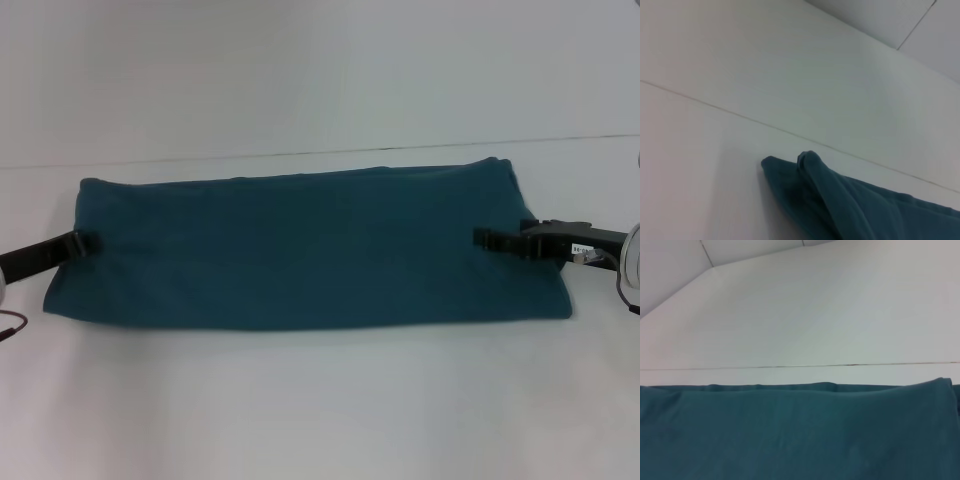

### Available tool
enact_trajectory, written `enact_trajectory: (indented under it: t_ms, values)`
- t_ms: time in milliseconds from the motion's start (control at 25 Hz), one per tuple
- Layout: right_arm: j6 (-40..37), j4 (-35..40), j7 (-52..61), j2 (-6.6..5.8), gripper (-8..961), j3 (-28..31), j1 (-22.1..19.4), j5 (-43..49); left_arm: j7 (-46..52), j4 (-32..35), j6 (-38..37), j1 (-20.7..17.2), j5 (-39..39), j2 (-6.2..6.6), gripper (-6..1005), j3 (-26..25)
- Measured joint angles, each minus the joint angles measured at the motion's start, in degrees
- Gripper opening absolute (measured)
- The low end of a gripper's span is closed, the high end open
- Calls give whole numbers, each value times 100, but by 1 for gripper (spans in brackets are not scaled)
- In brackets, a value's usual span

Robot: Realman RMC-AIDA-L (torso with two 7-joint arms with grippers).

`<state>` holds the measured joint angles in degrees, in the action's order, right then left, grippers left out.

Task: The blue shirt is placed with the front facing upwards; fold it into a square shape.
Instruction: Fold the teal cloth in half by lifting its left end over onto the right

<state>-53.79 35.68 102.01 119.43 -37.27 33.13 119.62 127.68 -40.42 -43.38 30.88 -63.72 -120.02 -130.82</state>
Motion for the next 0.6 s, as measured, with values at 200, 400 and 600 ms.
enact_trajectory:
  t_ms: [200, 400, 600]
  values:
    - [0, 0, 3, 0, 925, 0, 0, -18, -3, 96, 76, -13, 9, 43, 57, 1]
    - [0, 0, 4, 0, 925, 0, 0, -19, -9, 127, 131, -62, 9, 86, 57, 3]
    - [0, 0, 4, 4, 925, 0, 6, -18, -11, 130, 136, -130, 9, 190, 58, 4]
